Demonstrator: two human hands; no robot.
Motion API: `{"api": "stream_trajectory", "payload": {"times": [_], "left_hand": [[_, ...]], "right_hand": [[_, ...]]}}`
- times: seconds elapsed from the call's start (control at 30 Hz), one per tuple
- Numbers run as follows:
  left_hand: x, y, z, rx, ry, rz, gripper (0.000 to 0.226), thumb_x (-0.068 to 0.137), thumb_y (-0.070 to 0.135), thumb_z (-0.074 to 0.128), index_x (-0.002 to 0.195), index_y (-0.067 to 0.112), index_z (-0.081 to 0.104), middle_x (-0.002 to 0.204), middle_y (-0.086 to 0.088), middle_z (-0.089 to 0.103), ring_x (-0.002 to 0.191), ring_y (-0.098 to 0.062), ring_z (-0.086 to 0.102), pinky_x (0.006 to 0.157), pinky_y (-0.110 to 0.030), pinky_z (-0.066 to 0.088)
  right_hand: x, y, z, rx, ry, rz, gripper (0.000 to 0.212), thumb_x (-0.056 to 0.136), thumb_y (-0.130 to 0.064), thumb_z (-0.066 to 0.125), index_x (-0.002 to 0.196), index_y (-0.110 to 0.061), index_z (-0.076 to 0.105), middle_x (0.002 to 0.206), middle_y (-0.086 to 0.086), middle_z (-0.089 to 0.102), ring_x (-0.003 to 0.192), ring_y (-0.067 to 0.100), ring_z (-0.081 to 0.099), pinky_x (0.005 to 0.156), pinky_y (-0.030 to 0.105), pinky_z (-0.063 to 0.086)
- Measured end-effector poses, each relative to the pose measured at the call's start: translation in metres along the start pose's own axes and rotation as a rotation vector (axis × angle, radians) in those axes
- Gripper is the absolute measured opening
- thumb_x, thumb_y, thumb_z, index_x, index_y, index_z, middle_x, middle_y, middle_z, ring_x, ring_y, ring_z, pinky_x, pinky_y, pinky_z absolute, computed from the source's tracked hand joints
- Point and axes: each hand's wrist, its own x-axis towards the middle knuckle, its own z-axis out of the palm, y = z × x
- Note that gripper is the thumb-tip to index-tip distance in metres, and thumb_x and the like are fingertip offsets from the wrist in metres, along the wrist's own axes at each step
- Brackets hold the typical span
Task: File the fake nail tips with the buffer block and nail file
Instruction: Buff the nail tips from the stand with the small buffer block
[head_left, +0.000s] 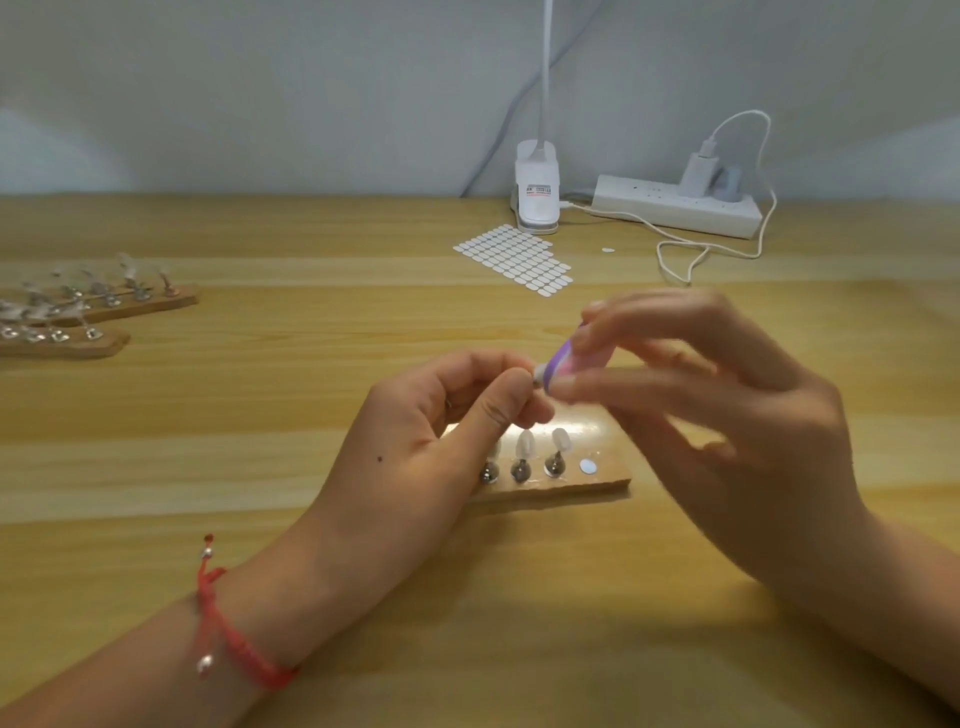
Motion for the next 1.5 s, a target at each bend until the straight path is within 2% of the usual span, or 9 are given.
{"api": "stream_trajectory", "payload": {"times": [0.27,0.6,0.8,0.93,1.07,1.17,1.3,1.37,1.5], "left_hand": [[0.0,0.001,-0.003,0.094,-0.002,-0.015,0.025,0.085,0.039,0.054,0.095,0.024,0.072,0.096,0.007,0.073,0.098,-0.012,0.066,0.089,-0.032,0.048],[0.002,0.003,-0.003,0.125,-0.029,-0.07,0.026,0.086,0.047,0.059,0.098,0.028,0.072,0.101,0.016,0.069,0.114,-0.008,0.055,0.099,-0.028,0.04],[0.001,0.002,-0.002,0.125,0.011,-0.059,0.016,0.084,0.051,0.064,0.089,0.037,0.072,0.095,0.03,0.064,0.106,-0.007,0.056,0.087,-0.029,0.043],[0.001,0.005,-0.006,0.191,0.086,0.016,0.017,0.077,0.056,0.06,0.081,0.043,0.068,0.095,0.028,0.065,0.104,0.003,0.056,0.09,-0.007,0.035],[0.0,0.001,-0.006,0.135,0.11,-0.003,0.015,0.08,0.053,0.064,0.083,0.039,0.069,0.09,0.024,0.067,0.095,0.007,0.059,0.083,-0.003,0.036],[0.0,-0.001,-0.004,0.102,0.097,0.019,0.011,0.083,0.043,0.064,0.083,0.033,0.068,0.088,0.017,0.069,0.093,0.004,0.061,0.083,-0.006,0.039],[0.0,0.001,-0.005,0.074,0.112,0.036,0.012,0.081,0.042,0.068,0.087,0.032,0.071,0.089,0.015,0.071,0.091,0.004,0.063,0.081,-0.005,0.04],[0.0,0.004,-0.005,0.076,0.122,0.048,0.013,0.079,0.041,0.07,0.084,0.03,0.073,0.089,0.019,0.072,0.092,0.007,0.063,0.08,-0.002,0.039],[-0.002,0.008,-0.004,0.121,0.143,0.079,0.018,0.069,0.046,0.071,0.08,0.032,0.073,0.086,0.018,0.072,0.091,0.004,0.064,0.08,-0.002,0.038]], "right_hand": [[0.001,0.001,-0.001,-0.102,-0.024,-0.088,0.019,0.092,0.003,0.065,0.106,-0.009,0.072,0.107,0.008,0.065,0.106,0.031,0.062,0.09,0.041,0.051],[0.003,0.002,-0.002,-0.162,-0.032,-0.121,0.015,0.095,-0.001,0.061,0.103,-0.005,0.074,0.105,0.011,0.066,0.105,0.034,0.062,0.091,0.04,0.05],[0.001,-0.001,0.005,-0.121,-0.038,-0.136,0.016,0.097,-0.004,0.06,0.103,-0.006,0.075,0.106,0.01,0.067,0.104,0.031,0.063,0.091,0.039,0.05],[0.011,0.024,-0.019,-0.18,0.058,0.148,0.016,0.089,-0.002,0.07,0.103,-0.009,0.074,0.103,0.01,0.065,0.098,0.026,0.065,0.092,0.031,0.051],[0.014,0.044,-0.049,-0.199,-0.278,0.479,0.016,0.089,-0.014,0.068,0.098,-0.025,0.075,0.103,-0.006,0.066,0.099,0.014,0.064,0.091,0.033,0.052],[0.008,0.047,-0.052,-0.218,-0.623,0.647,0.027,0.09,-0.02,0.068,0.095,-0.047,0.066,0.108,-0.02,0.062,0.105,0.003,0.059,0.088,0.015,0.041],[0.018,0.014,-0.035,0.11,-0.195,0.593,0.029,0.077,-0.046,0.075,0.105,-0.044,0.07,0.102,-0.019,0.069,0.099,0.003,0.066,0.08,0.015,0.053],[0.019,-0.006,-0.021,0.413,-0.072,0.577,0.037,0.071,-0.043,0.08,0.106,-0.035,0.074,0.098,-0.009,0.072,0.086,0.012,0.072,0.071,0.018,0.057],[0.015,-0.025,0.0,0.492,0.04,0.532,0.019,0.074,-0.03,0.081,0.093,-0.027,0.079,0.093,-0.003,0.073,0.08,0.016,0.072,0.068,0.021,0.059]]}}
